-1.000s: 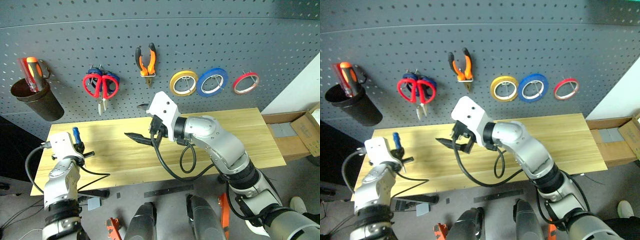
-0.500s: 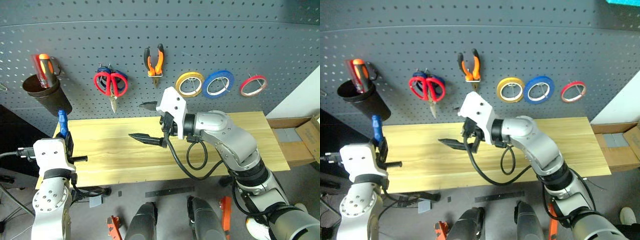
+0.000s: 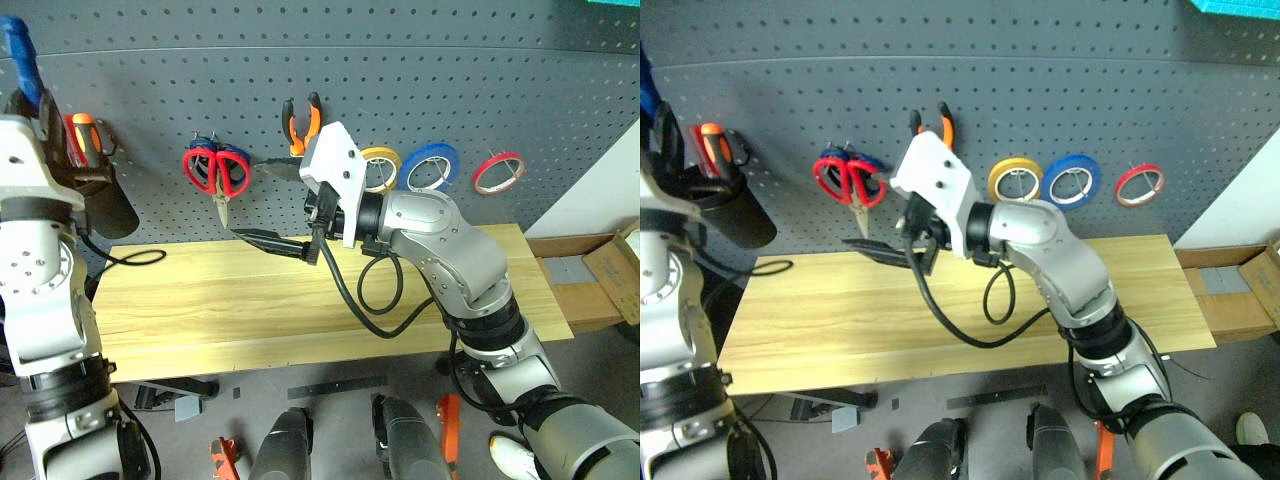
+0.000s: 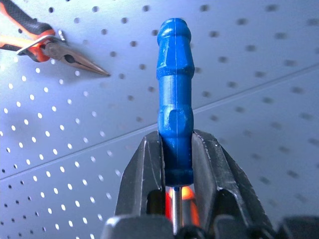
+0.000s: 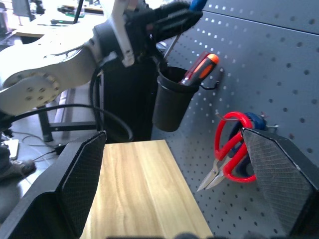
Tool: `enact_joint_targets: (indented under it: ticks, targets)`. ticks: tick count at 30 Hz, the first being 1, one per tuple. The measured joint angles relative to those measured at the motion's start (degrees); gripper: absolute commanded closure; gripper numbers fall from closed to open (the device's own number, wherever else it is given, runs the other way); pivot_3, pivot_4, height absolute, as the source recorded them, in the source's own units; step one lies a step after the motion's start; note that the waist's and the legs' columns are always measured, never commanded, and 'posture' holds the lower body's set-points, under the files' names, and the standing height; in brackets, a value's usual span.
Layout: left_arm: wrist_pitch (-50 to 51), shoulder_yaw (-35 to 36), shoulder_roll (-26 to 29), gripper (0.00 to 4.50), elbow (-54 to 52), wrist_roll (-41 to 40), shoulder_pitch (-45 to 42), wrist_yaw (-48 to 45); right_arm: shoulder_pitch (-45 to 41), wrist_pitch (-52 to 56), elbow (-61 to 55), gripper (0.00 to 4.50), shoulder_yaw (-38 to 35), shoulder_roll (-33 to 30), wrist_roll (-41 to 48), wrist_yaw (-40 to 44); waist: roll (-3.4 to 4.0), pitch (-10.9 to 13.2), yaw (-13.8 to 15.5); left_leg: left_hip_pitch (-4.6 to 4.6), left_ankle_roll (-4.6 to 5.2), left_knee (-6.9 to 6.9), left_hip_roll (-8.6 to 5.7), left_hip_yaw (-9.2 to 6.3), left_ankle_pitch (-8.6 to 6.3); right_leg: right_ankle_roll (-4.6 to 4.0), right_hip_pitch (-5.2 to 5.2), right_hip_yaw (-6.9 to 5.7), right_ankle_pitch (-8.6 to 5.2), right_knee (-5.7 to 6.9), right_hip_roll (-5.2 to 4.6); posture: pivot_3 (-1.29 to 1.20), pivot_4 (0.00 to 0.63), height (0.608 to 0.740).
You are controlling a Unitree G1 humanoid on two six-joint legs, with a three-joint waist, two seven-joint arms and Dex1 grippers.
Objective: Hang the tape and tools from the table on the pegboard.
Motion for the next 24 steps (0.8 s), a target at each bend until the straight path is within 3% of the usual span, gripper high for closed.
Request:
enact_joint_targets:
  ticks: [7,15,24]
  targets:
    - [-11.5,-0.4,1.6,4.07,19.1,1.6,-5.3,1.3,-0.2,-0.5,0.8,0.0,0.7,0.4,-0.4,-0.1,0.0,0.0,-0.1,0.01,0.0,0.0,-0.02,-0.01,-0.01,0.0,-0.03,-0.02,0.0,0.01,-0.03,-0.05,0.198,0.74]
    - [-21.6,-2.8,-1.6,4.07,35.7,3.7,-9.4,6.7,-0.2,-0.7,0.8,0.0,1.2,0.6,-0.4,-0.1,-0.02,0.0,-0.4,0.0,0.01,0.03,-0.05,-0.02,-0.01,0.01,-0.04,-0.03,0.01,0.04,-0.08,-0.07,0.196,0.74]
    - [-24.6,-3.3,-3.5,1.09,36.0,2.2,-9.5,9.1,-0.2,-0.7,0.8,0.0,1.3,0.5,-0.4,-0.1,-0.03,0.0,-1.4,0.0,0.0,0.04,-0.04,-0.03,-0.01,0.01,-0.06,-0.01,0.01,0.09,-0.1,-0.08,0.188,0.74]
